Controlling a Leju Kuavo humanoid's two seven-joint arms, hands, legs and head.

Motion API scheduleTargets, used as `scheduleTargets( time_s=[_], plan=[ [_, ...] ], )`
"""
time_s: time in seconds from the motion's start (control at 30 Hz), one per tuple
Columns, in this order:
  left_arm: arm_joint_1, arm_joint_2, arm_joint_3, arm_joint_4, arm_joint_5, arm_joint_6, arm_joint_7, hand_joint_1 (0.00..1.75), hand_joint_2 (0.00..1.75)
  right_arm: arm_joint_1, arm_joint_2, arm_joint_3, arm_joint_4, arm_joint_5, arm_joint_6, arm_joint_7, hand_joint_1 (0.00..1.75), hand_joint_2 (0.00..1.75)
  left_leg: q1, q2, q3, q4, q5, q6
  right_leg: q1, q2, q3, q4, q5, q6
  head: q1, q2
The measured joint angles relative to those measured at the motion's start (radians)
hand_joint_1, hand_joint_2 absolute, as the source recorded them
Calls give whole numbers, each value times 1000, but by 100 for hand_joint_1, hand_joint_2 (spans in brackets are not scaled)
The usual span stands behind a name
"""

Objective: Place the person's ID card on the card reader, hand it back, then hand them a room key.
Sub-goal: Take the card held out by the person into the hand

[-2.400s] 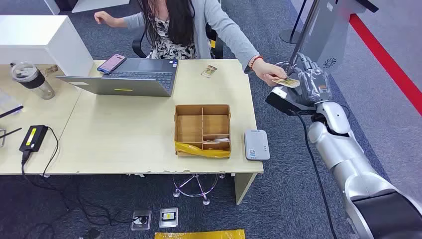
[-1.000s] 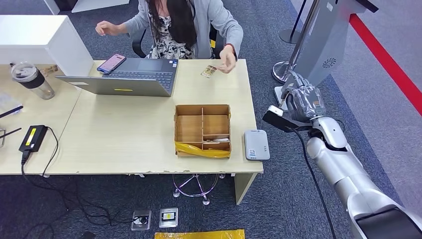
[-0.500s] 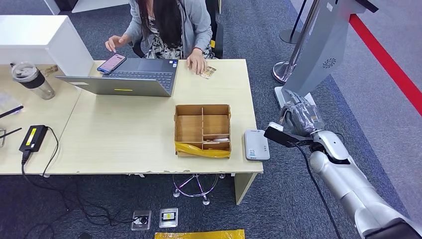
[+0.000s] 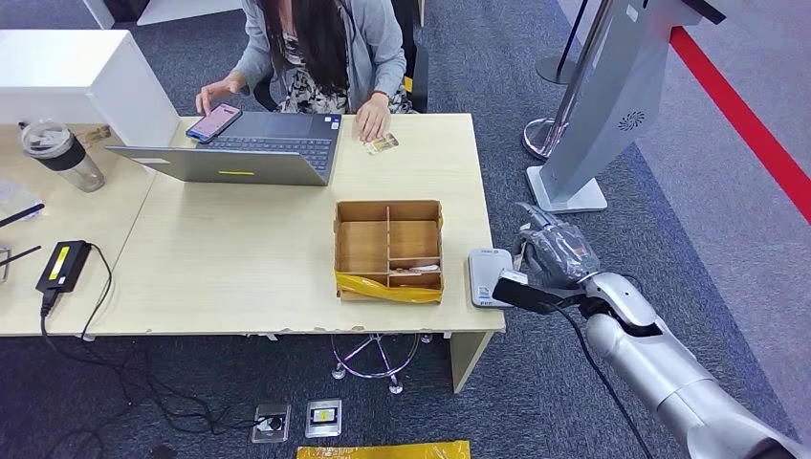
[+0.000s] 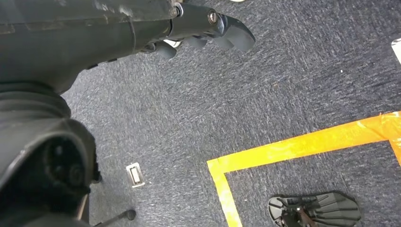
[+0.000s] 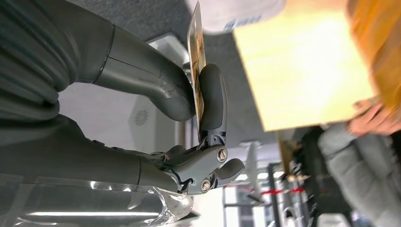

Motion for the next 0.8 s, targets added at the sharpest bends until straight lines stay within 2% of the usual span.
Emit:
scheduleTargets(
  time_s=[0.33, 0.8],
  plan=[
    [1, 0, 0, 0, -3, 15, 4, 0, 0, -33, 30, 112, 5, -24, 73, -12, 175, 175, 0, 0, 0, 0, 0, 0, 0, 0, 0, 0, 0, 0, 0, 0],
    [-2, -6, -1, 0, -10, 19, 20, 0, 0, -88, 65, 174, 38, -83, 127, 15, 175, 175, 0, 0, 0, 0, 0, 0, 0, 0, 0, 0, 0, 0, 0, 0]
  ],
)
